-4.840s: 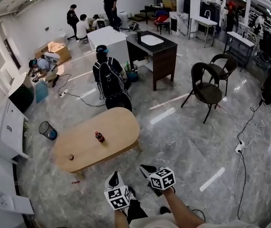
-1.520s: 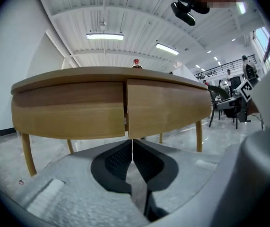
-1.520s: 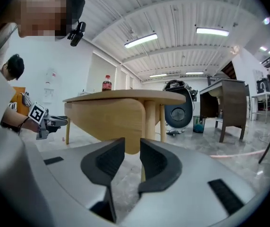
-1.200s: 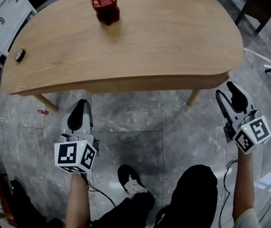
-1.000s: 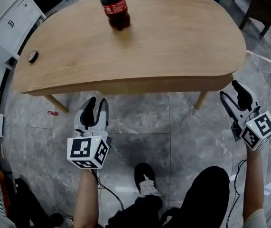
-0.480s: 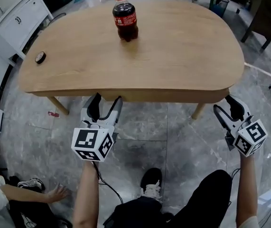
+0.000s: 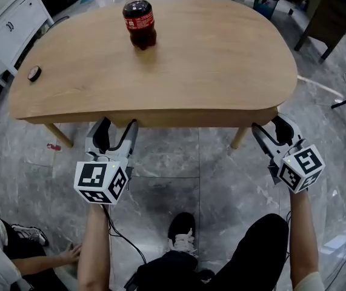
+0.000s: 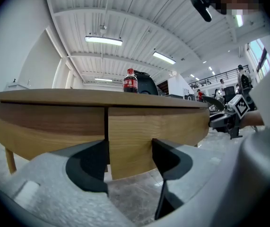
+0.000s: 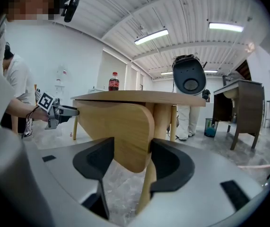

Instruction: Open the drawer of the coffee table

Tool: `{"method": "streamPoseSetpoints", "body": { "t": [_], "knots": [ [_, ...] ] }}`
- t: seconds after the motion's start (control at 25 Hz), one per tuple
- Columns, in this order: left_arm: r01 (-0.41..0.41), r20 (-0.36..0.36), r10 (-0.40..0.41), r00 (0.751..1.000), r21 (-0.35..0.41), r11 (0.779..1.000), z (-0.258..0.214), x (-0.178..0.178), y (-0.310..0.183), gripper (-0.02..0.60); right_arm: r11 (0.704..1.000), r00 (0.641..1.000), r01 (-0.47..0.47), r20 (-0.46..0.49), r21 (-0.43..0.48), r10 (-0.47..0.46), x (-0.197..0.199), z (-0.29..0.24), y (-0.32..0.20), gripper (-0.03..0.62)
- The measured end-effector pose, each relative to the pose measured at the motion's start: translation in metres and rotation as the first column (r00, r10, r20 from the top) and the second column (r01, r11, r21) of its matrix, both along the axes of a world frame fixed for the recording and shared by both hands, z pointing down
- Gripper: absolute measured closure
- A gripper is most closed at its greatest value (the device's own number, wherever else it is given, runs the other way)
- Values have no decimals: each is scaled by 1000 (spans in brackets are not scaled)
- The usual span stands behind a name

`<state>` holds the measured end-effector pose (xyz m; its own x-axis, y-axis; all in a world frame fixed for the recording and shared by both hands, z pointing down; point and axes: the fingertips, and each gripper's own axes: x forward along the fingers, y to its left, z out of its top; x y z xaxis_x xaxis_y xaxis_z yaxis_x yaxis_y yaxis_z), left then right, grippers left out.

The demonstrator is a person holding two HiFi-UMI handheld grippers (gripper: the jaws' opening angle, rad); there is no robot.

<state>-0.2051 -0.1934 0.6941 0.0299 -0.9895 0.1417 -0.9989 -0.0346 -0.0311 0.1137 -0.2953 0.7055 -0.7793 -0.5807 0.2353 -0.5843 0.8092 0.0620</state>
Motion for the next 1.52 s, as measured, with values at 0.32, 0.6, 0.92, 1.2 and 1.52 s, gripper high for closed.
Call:
{"method": "streamPoseSetpoints", "body": {
  "t": [0.32,0.6,0.92,1.2,1.52],
  "knots": [
    [25,-35,-27,999,-36,999,1,3,0,305,999,999,-47,-11,-16,46,3,0,1,338],
    [29,-42,-31,999,-45,999,0,6,10,305,999,999,-42,-32,-27,41,5,-1,9,341],
    [19,-51,-22,998,-68,998,1,11,26,305,997,998,-62,-35,-49,60,13,1,26,356],
    [9,-58,-13,998,-70,998,0,16,41,305,995,996,-76,-50,-61,73,18,1,41,357],
    [17,-57,-20,998,-60,998,-2,20,55,305,995,996,-72,-65,-65,67,23,-1,54,367]
  ]
}}
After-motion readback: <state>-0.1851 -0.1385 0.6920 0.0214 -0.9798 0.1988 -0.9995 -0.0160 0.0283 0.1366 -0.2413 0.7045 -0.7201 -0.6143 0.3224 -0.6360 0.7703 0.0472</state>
